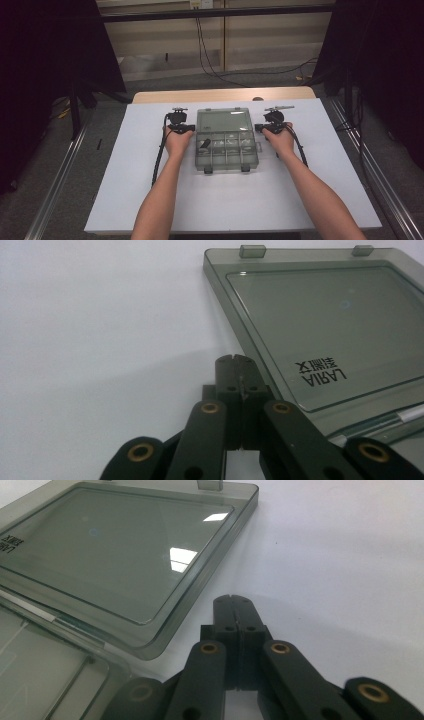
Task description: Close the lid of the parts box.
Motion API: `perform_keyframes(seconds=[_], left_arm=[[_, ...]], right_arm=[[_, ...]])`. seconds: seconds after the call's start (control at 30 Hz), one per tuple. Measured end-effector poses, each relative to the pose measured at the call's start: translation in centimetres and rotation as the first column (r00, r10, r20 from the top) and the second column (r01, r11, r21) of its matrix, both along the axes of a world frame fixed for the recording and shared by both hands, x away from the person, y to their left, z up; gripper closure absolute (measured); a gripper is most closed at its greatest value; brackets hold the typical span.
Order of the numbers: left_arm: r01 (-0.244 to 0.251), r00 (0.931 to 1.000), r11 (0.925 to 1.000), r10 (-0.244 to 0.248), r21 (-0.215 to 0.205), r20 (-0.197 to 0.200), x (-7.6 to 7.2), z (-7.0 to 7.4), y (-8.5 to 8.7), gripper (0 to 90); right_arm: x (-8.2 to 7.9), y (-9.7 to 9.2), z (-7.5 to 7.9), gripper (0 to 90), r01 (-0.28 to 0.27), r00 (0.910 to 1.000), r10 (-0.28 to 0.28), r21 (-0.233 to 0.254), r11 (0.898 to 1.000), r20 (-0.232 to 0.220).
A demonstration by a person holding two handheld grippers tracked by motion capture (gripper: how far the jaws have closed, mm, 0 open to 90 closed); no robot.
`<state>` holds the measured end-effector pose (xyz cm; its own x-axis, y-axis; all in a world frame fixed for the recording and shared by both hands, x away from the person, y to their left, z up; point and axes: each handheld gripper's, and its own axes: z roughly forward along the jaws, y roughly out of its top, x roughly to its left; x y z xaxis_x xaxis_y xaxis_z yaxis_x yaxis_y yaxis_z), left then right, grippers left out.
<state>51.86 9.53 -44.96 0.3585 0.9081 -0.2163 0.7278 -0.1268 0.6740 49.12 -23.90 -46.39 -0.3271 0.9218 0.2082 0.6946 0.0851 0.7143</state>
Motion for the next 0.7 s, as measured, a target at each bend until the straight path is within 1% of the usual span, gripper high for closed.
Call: perform_keyframes(seconds=[0.03, 0.07, 0.13, 0.27, 0.3, 0.4, 0.47, 0.57, 0.7], left_arm=[[0.003, 1.0000, 1.0000, -0.003, -0.005, -0.004, 0.1, 0.0, 0.0, 90.0], [0.002, 1.0000, 1.0000, -0.002, 0.001, -0.008, 0.1, -0.1, -0.1, 90.0], [0.000, 0.9999, 1.0000, 0.000, -0.003, -0.011, 0.3, -0.3, -0.2, 90.0], [-0.011, 0.9999, 0.9999, 0.011, -0.010, -0.013, 0.5, -0.6, -0.4, 90.0], [-0.010, 0.9998, 0.9998, 0.010, -0.017, -0.016, 0.6, -0.6, -0.3, 90.0], [-0.012, 0.9998, 0.9998, 0.012, -0.017, -0.014, 0.7, -0.6, -0.3, 90.0], [-0.020, 0.9997, 0.9995, 0.019, -0.025, -0.016, 0.8, -0.7, -0.3, 90.0], [-0.019, 0.9995, 0.9994, 0.018, -0.028, -0.025, 0.9, -0.6, -0.2, 90.0], [-0.023, 0.9995, 0.9994, 0.023, -0.027, -0.023, 0.9, -0.6, -0.3, 90.0]], right_arm=[[0.1, 0.0, 0.1, 90.0, -0.003, 1.0000, 0.003, 0.001, 1.000, -0.007], [0.2, 0.0, 0.1, 90.0, -0.001, 1.0000, 0.001, 0.002, 1.000, -0.007], [0.4, 0.2, 0.1, 90.0, 0.003, 1.0000, -0.003, 0.002, 1.000, -0.008], [0.7, 0.6, 0.0, 90.0, 0.000, 1.0000, 0.000, 0.000, 1.000, -0.003], [0.8, 0.7, 0.0, 90.0, 0.001, 1.0000, -0.001, 0.000, 1.000, 0.000], [1.0, 0.8, -0.1, 90.0, 0.007, 1.0000, -0.007, 0.020, 1.000, -0.001], [1.2, 0.8, -0.2, 90.0, 0.017, 0.9998, -0.017, 0.038, 0.999, -0.005], [1.4, 0.9, -0.1, 90.0, 0.014, 0.9998, -0.014, 0.029, 0.999, -0.012], [1.4, 1.0, 0.0, 90.0, 0.019, 0.9996, -0.018, 0.024, 1.000, -0.020]])
